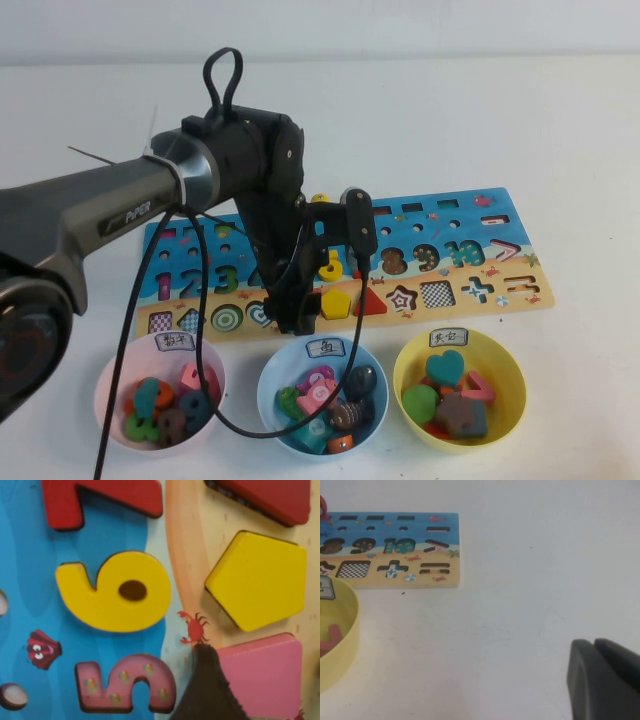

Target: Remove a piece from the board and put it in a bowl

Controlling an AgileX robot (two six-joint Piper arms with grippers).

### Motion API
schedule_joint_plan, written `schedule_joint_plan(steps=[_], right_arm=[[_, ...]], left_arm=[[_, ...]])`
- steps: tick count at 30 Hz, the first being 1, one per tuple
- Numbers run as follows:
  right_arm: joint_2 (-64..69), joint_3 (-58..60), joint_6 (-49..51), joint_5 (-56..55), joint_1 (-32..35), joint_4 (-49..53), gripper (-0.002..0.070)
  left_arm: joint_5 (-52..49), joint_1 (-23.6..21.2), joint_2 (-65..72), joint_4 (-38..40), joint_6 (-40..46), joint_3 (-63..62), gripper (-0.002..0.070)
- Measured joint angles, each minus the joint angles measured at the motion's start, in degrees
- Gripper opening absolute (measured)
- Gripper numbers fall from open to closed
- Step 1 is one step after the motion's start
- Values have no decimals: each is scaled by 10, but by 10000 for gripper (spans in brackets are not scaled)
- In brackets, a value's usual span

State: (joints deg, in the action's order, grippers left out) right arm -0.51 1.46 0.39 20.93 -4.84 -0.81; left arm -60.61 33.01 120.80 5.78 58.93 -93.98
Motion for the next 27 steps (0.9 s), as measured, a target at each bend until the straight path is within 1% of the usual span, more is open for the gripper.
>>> schedule_joint_plan(steps=[2, 3, 6, 7, 18, 27], right_arm=[[0, 0, 0, 0, 0, 0, -19], [0, 0, 0, 0, 0, 0, -19], [0, 0, 0, 0, 0, 0, -19], [0, 0, 0, 0, 0, 0, -19], [0, 0, 0, 0, 0, -1, -19], [-1, 0, 0, 0, 0, -1, -19]], left_arm=[[1, 0, 0, 0, -1, 0, 418], [2, 0, 0, 0, -1, 0, 399], [8, 0, 1, -5, -6, 0, 291], [7, 0, 1, -4, -7, 0, 279], [2, 0, -6, -17, -22, 0, 282], [-3, 0, -62, -25, -30, 0, 282]])
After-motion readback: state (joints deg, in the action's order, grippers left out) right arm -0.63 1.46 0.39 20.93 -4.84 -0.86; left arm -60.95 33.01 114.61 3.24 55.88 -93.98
